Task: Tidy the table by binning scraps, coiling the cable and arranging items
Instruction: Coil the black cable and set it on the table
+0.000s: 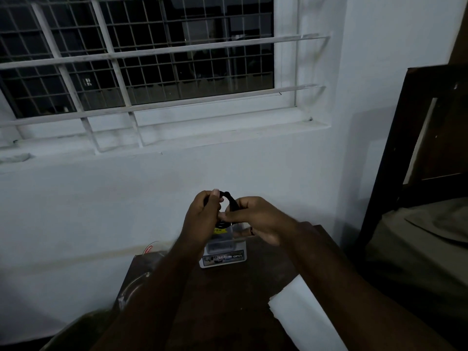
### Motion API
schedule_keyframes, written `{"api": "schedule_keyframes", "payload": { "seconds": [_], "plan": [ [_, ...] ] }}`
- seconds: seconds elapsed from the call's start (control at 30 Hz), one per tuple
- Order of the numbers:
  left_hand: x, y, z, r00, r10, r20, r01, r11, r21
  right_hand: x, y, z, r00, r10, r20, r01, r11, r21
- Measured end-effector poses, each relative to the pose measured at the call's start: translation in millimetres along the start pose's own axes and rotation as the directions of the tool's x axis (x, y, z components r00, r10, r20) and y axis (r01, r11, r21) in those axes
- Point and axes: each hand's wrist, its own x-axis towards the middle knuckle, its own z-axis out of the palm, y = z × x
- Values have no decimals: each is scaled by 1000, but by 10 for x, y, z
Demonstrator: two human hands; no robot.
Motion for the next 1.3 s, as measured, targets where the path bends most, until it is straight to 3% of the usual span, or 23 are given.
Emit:
{"api": "schedule_keyframes", "payload": {
  "seconds": [0.07,0.13,0.2,0.27,0.33,0.43,0.53,0.67,0.9,1.0,1.07,1.13,1.3],
  "plan": [
    [-12,-16,-27,997,-23,71,33,989,-145,-2,-34,7,996,-43,-79,36,996,-83],
    [-16,-27,-51,995,15,102,2,986,-167,-6,-84,28,988,-84,-133,54,975,-215],
    [-12,-24,-43,998,42,46,-35,988,-148,-6,-123,79,977,-127,-173,50,919,-392],
    [-6,-19,-16,998,36,-54,-44,988,-146,2,-139,133,950,-215,-225,37,797,-603],
    [7,-33,2,992,3,-124,-26,984,-179,30,-117,183,896,-326,-303,27,718,-695],
    [16,-39,8,988,-23,-156,-5,984,-176,42,-122,239,805,-448,-390,30,687,-727],
    [42,-22,-6,988,-101,-115,70,966,-249,56,-126,256,794,-520,-315,75,597,-798],
    [56,7,-19,983,-182,-36,146,879,-453,61,-71,250,758,-584,-290,179,613,-769],
    [83,-3,56,949,-286,-129,184,839,-512,97,56,289,719,-638,-275,198,568,-798],
    [50,-49,-14,969,-249,-1,195,762,-618,96,79,254,710,-655,-257,241,569,-786],
    [19,-84,-57,956,-228,185,290,626,-724,97,60,224,706,-669,-232,287,569,-770],
    [7,-116,-54,926,-237,294,377,601,-705,109,50,200,708,-676,-204,315,560,-766],
    [67,-72,26,939,-294,180,332,627,-705,117,71,205,724,-666,-183,293,537,-791]
  ]
}}
